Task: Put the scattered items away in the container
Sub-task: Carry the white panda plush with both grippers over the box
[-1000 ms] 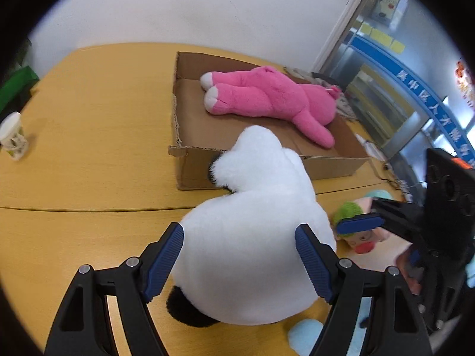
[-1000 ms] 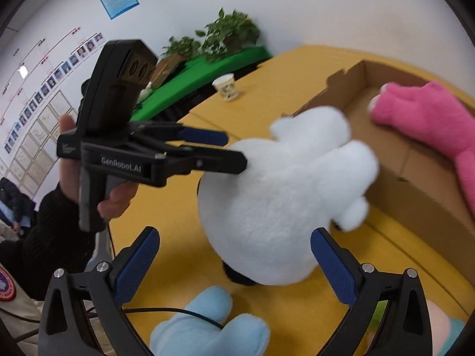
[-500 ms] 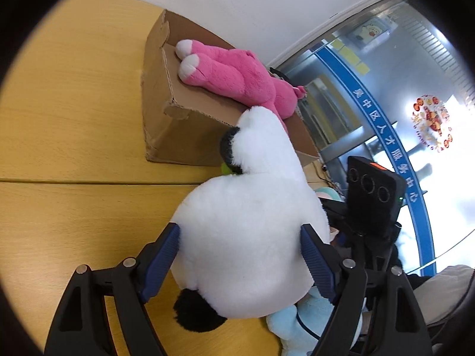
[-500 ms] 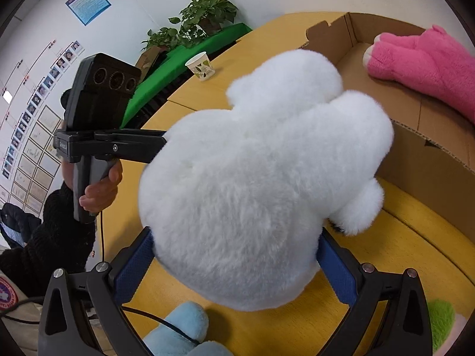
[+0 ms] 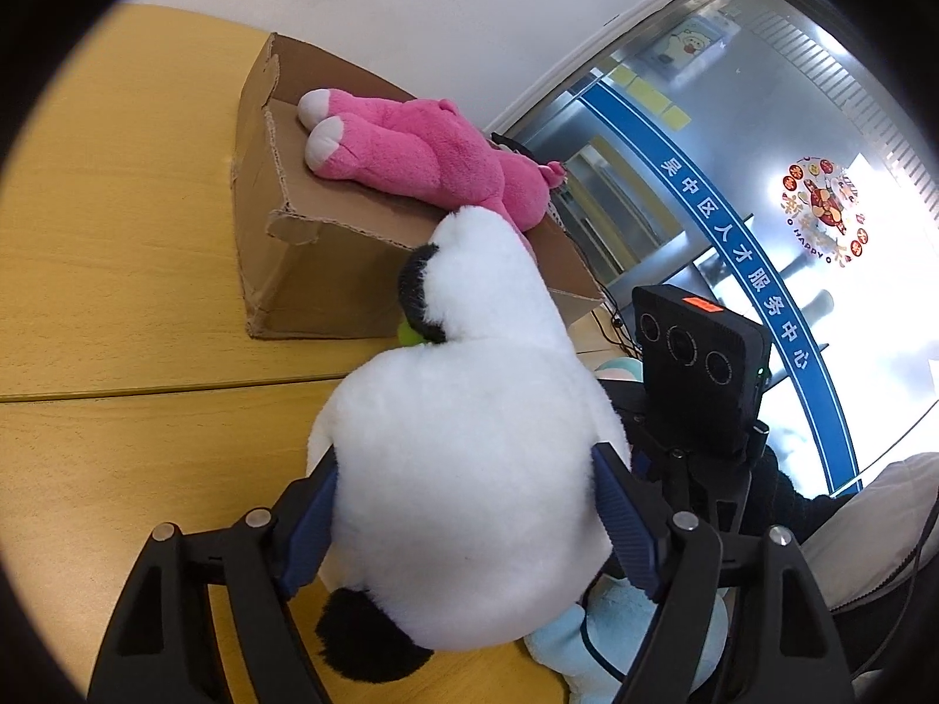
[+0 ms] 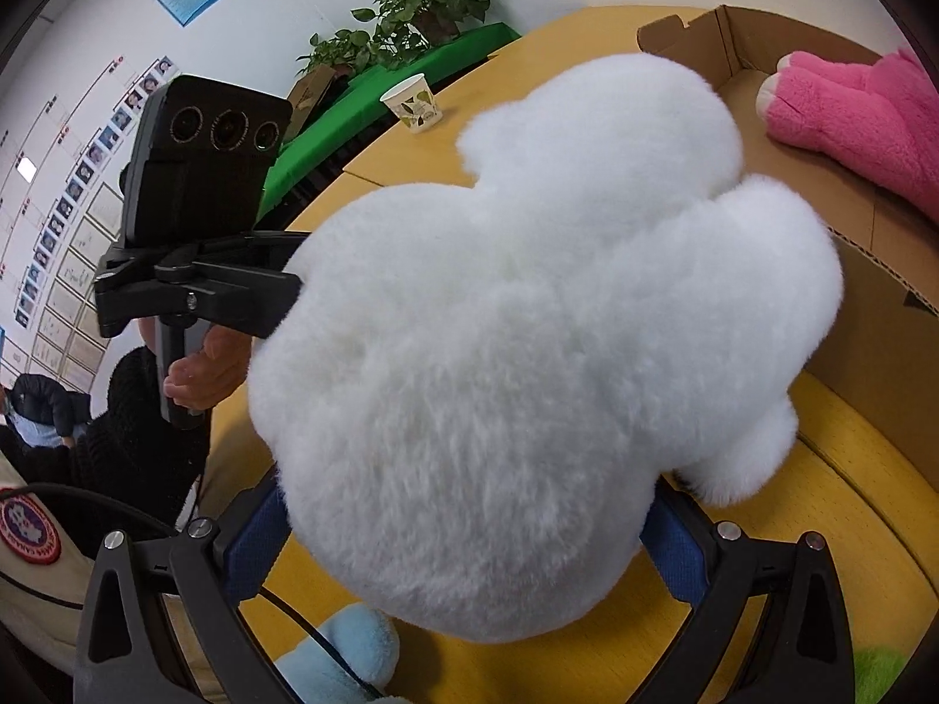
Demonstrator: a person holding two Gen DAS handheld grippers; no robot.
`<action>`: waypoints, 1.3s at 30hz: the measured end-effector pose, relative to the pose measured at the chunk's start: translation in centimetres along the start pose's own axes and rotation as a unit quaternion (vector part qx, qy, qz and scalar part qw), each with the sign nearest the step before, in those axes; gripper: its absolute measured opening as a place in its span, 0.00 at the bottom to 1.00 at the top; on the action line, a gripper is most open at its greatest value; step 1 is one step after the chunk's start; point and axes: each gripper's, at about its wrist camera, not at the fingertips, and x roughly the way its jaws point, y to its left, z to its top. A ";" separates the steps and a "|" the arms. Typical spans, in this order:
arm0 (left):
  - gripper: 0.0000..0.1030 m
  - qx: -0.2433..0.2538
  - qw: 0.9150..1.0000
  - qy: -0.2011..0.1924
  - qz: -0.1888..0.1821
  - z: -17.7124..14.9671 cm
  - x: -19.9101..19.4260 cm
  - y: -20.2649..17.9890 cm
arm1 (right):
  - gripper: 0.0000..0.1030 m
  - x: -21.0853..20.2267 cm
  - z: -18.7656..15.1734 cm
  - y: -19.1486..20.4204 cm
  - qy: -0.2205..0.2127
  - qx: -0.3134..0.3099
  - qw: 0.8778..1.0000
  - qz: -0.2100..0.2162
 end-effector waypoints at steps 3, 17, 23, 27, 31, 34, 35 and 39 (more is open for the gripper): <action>0.72 0.004 1.000 -0.012 -0.002 -0.4 -0.4 -0.7 | 1.00 -0.1 -0.3 0.5 -0.007 -0.015 1.000 -0.012; 0.72 -0.002 0.999 -0.037 0.017 -1.0 -1.0 -1.0 | 0.97 0.3 -0.5 -0.1 0.013 -0.015 1.000 -0.014; 0.76 -0.027 0.999 -0.033 -0.001 -0.6 -1.6 1.5 | 0.94 1.2 0.4 -0.1 0.021 -0.013 0.999 -0.024; 0.79 -0.044 0.998 -0.018 -0.033 -0.5 -0.9 3.2 | 0.95 1.8 0.9 -0.3 0.032 -0.017 0.999 -0.018; 0.99 -0.057 0.998 -0.010 -0.021 -0.3 0.1 4.1 | 0.95 2.5 1.0 -0.5 0.037 -0.019 0.999 -0.012; 0.94 -0.048 0.998 -0.005 -0.042 0.0 0.7 3.2 | 0.95 2.9 1.3 -0.2 0.032 -0.017 0.999 -0.011; 0.92 -0.035 0.999 -0.009 -0.038 0.0 0.6 2.6 | 0.95 3.0 1.4 0.0 0.028 -0.019 0.999 -0.012; 0.82 -0.012 0.999 -0.029 -0.023 0.4 -0.9 1.0 | 0.85 1.5 0.6 1.1 -0.003 -0.032 0.999 -0.019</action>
